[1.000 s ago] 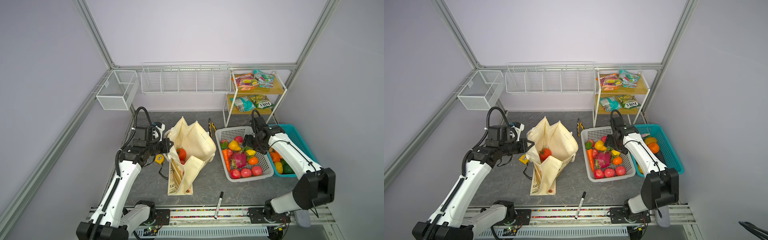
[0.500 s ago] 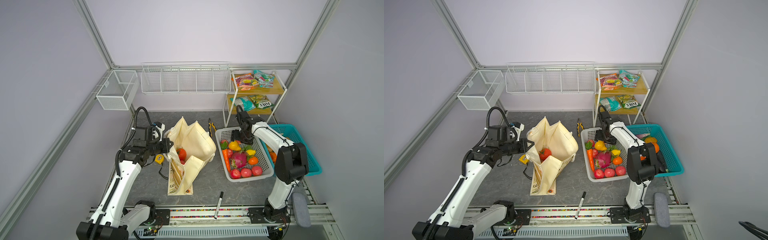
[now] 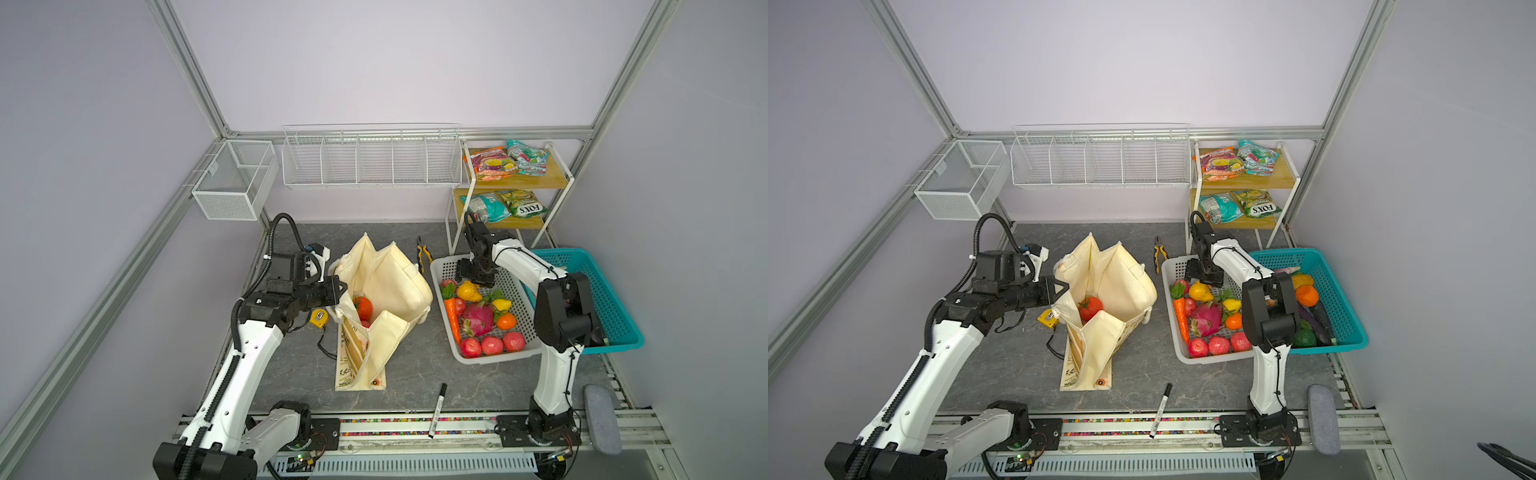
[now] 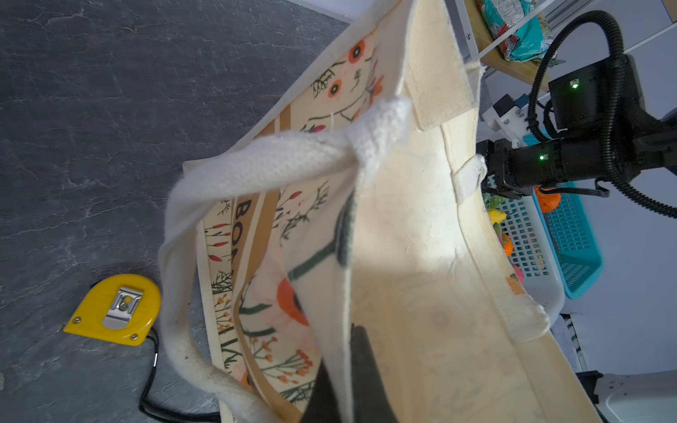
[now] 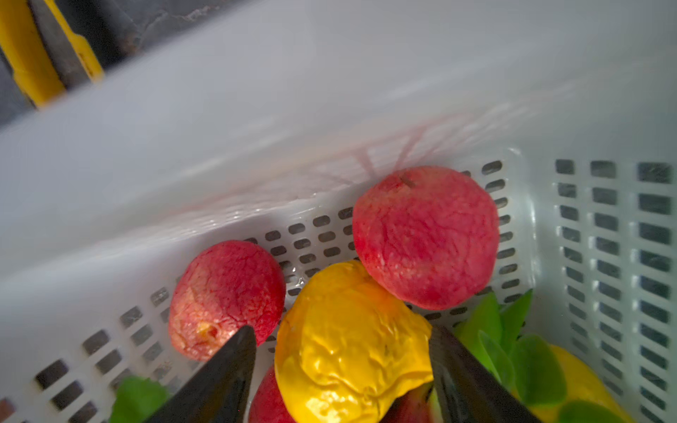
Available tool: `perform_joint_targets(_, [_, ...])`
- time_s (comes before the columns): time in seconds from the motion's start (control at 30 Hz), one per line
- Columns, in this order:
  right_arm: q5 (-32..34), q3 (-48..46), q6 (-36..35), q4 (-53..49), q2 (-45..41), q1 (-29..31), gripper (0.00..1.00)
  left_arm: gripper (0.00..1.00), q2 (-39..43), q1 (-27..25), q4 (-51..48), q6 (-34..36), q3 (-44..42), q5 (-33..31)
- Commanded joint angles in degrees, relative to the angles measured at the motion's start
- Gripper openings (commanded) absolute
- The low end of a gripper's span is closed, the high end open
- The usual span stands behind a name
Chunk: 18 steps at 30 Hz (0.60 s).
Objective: Place the food into the grocery bag and tie it
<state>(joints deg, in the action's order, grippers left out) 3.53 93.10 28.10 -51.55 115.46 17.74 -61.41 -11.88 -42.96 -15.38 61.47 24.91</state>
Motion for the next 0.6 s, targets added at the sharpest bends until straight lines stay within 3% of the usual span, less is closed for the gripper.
perform_joint_targets(0.0, [-1.1, 0.8, 0.9, -0.9, 1.1, 0.2, 0.74, 0.00, -0.4, 0.3, 1.0, 0.1, -1.0, 0.1])
perform_joint_targets(0.13, [-0.7, 0.9, 1.7, -2.1, 1.5, 0.3, 0.75, 0.00, -0.6, 0.3, 1.2, 0.0, -1.0, 0.3])
perform_joint_targets(0.27, [0.3, 0.9, 2.6, -2.9, 1.4, 0.3, 0.83, 0.00, -0.7, 0.3, 1.4, 0.0, -1.1, 0.3])
perform_joint_targets(0.57, [-1.0, 0.6, 5.2, -4.4, 3.0, 0.5, 0.75, 0.00, -0.9, 0.3, 1.8, -0.2, -1.3, 0.7])
